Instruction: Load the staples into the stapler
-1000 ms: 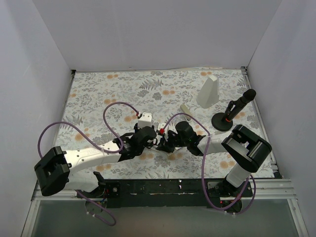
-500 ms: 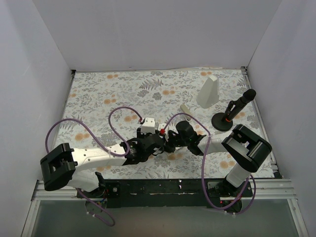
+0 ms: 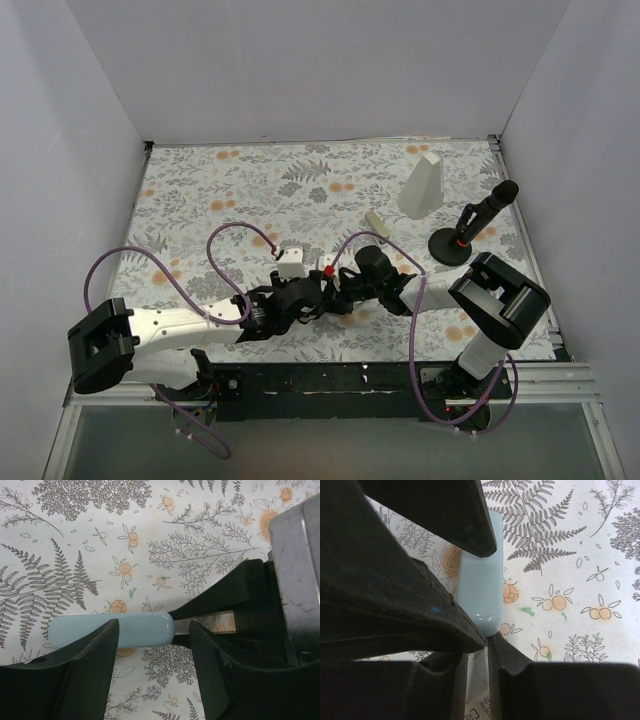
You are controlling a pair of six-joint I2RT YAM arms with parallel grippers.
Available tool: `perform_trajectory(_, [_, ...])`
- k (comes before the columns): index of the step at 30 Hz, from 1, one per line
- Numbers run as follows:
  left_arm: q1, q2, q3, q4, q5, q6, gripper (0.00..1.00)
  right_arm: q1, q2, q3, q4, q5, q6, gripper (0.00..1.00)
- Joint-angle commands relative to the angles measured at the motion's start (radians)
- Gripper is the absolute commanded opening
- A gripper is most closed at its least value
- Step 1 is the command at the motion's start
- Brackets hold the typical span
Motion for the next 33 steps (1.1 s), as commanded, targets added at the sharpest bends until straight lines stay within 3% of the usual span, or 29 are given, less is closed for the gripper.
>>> perform_trajectory(1, [-0.055,-0.069,-0.01,0.081,0.12,0.001,0.59,0.023,-0.011,0.061,0.02,0.027,0.014,0.09])
perform_trajectory(3, [-0.055,-0.112,-0.024,0.056,0.105,-0.014,0.6,0.023,-0.014,0.068,0.002,0.028,0.006,0.13])
perform_trajectory(6, [-0.053,-0.178,-0.052,0.017,0.065,-0.025,0.62,0.023,-0.03,0.068,-0.027,0.037,-0.005,0.3])
perform_trajectory(7, [-0.053,-0.198,-0.068,0.007,0.056,-0.025,0.63,0.023,-0.038,0.066,-0.038,0.048,-0.006,0.41])
perform_trajectory(11, [-0.052,-0.289,-0.099,-0.065,0.001,-0.016,0.66,0.023,-0.093,0.055,-0.09,0.071,-0.002,0.59])
perform_trajectory(17, [-0.047,-0.454,-0.113,-0.195,-0.102,0.01,0.68,0.023,-0.24,0.12,-0.293,0.128,0.055,0.61])
perform_trajectory(22, [-0.046,-0.563,-0.131,-0.209,-0.177,0.094,0.73,0.023,-0.248,0.233,-0.463,0.209,0.104,0.6])
perform_trajectory(27, [-0.046,-0.608,-0.153,-0.103,-0.233,0.281,0.8,0.041,-0.161,0.313,-0.555,0.26,0.12,0.59])
perform_trajectory(33, [-0.046,-0.539,-0.145,0.087,-0.291,0.563,0.87,0.071,-0.068,0.322,-0.575,0.313,0.149,0.58])
